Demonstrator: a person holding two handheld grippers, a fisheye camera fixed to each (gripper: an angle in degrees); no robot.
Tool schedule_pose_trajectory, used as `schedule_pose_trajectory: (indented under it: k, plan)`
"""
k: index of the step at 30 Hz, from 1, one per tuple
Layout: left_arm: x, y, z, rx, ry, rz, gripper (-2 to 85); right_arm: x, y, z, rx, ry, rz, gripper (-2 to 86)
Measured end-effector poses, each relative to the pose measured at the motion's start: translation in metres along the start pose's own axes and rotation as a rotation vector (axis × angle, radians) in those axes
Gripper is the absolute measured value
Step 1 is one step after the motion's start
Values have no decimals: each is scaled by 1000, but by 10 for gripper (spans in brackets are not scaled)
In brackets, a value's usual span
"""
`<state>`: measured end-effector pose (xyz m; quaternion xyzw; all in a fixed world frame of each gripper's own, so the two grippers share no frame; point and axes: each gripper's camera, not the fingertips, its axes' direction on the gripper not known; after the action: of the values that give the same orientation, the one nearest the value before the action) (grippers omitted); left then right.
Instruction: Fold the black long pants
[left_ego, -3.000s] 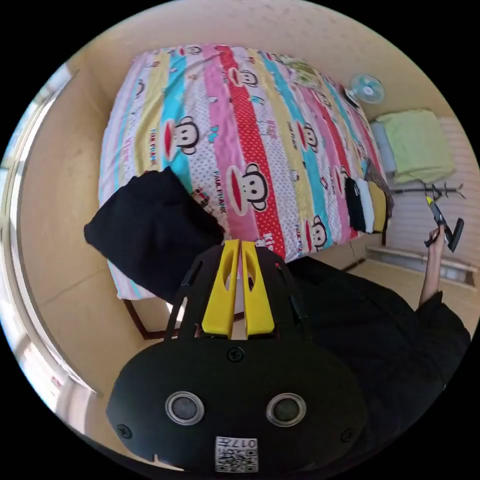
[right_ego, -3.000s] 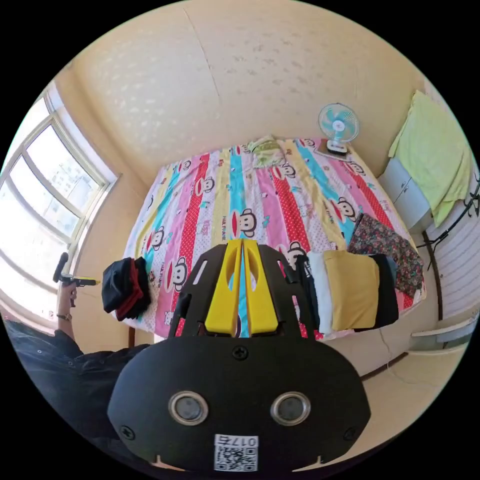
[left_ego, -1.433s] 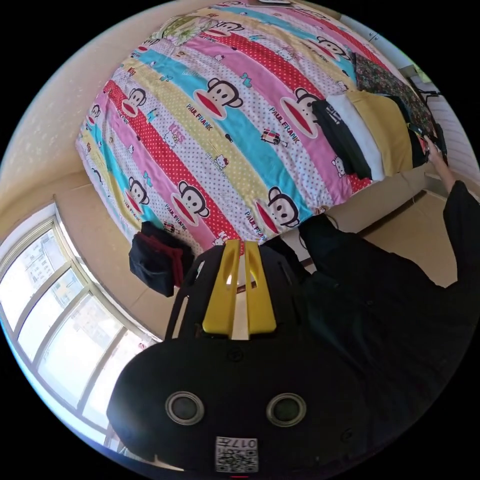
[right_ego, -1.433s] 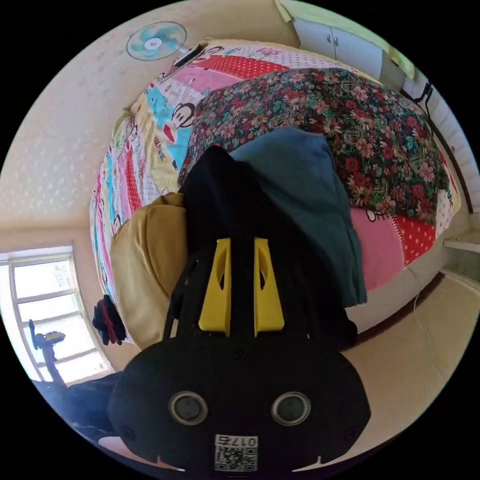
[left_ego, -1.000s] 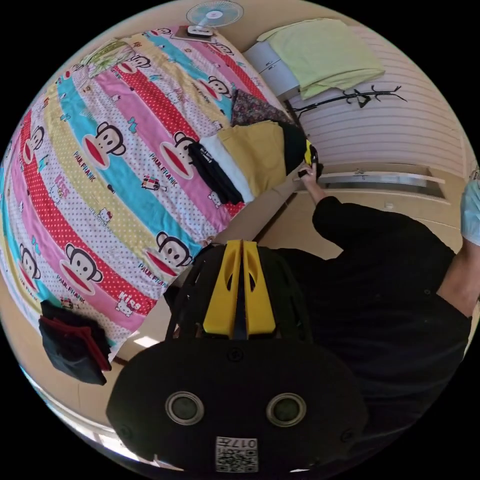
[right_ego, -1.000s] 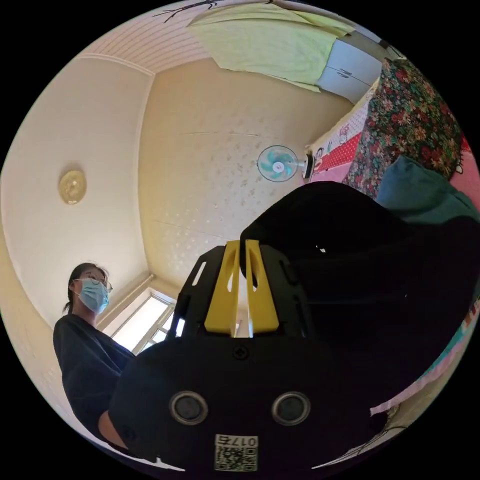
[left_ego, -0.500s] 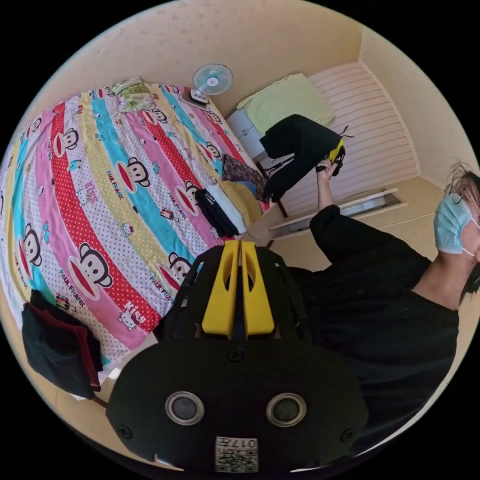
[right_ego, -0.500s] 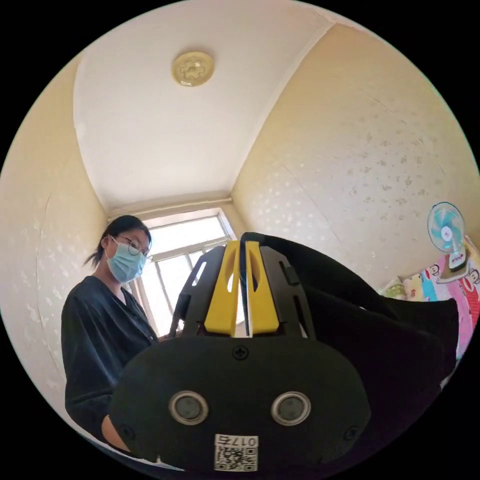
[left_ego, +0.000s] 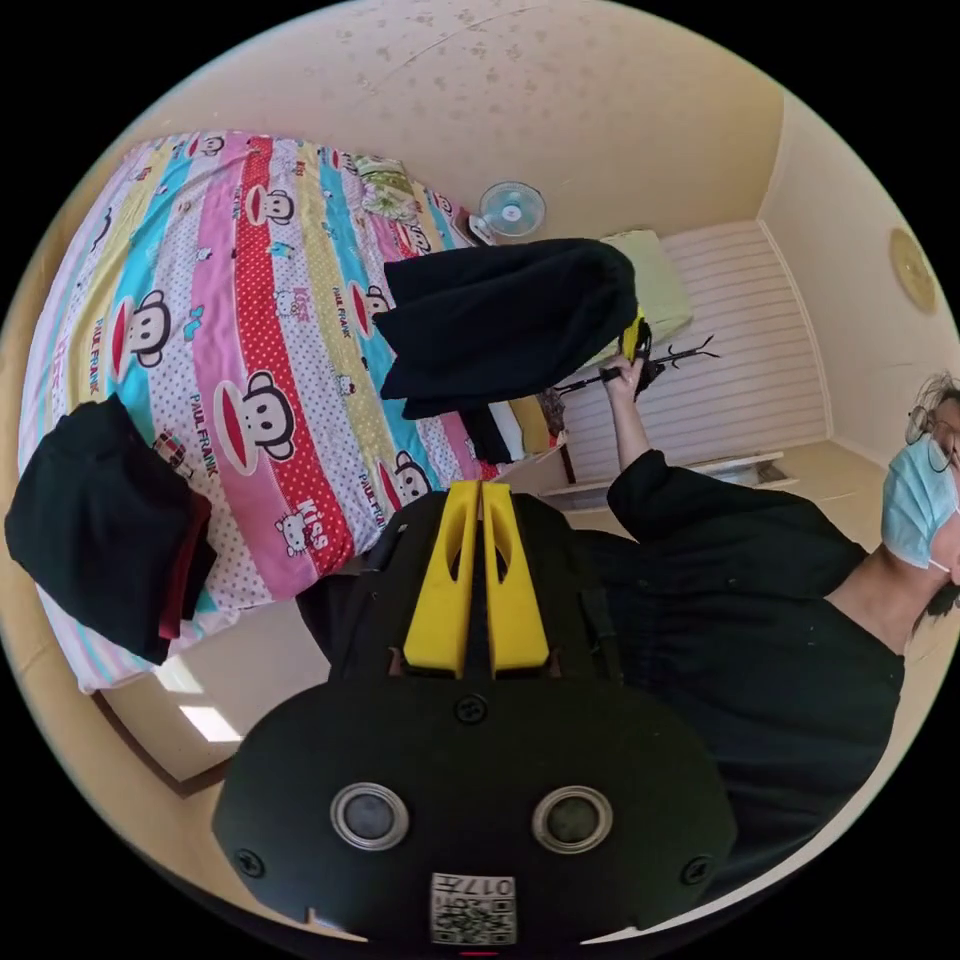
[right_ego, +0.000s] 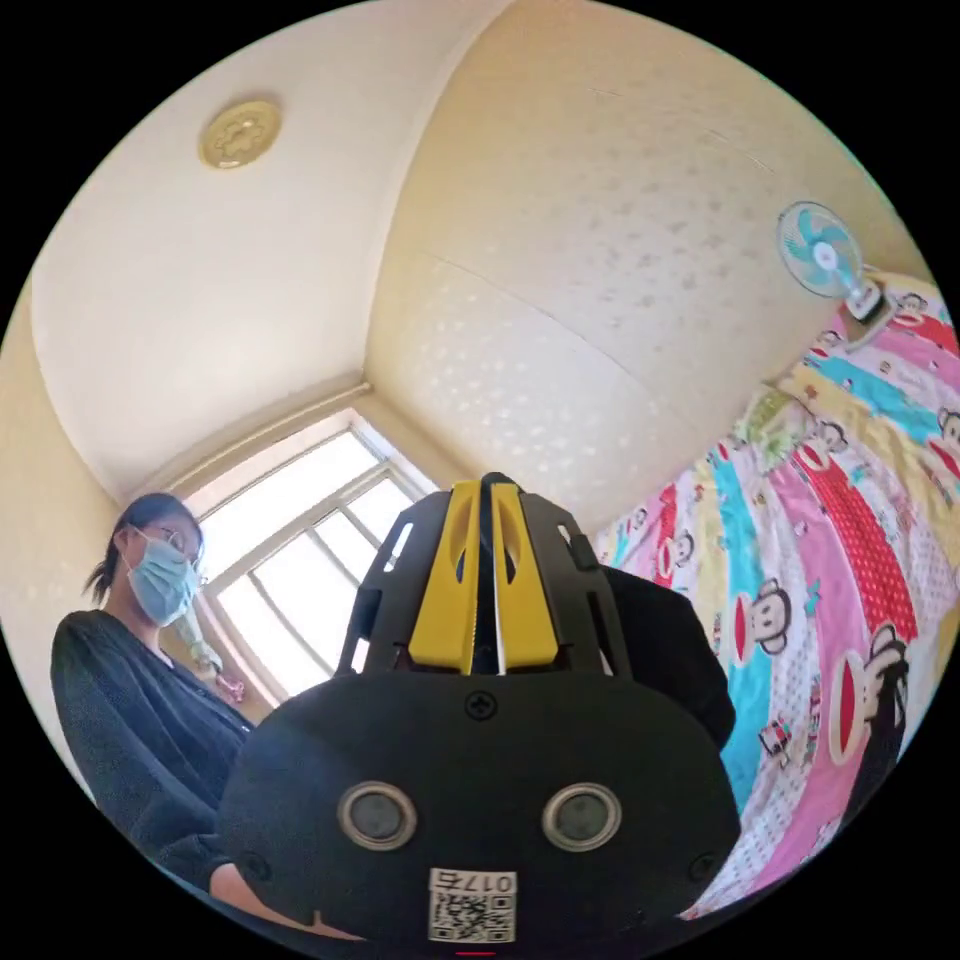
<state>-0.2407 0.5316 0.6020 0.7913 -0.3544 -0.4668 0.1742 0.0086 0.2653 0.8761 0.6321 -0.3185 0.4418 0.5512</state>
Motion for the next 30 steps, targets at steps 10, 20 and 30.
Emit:
schedule_pose_trajectory:
  k: [10,20,30]
  plan:
    - [-39,45,-12,-16,-26,-190,-10,86,138,158,-583,865,197,36]
    - [-13,46,16,-26,29,-272,-10,79,299,537,-1564,677,-590,155]
    - [31,43,39,-87,-124,-353,-10,102,309,609,-1495,1147,-1097,42]
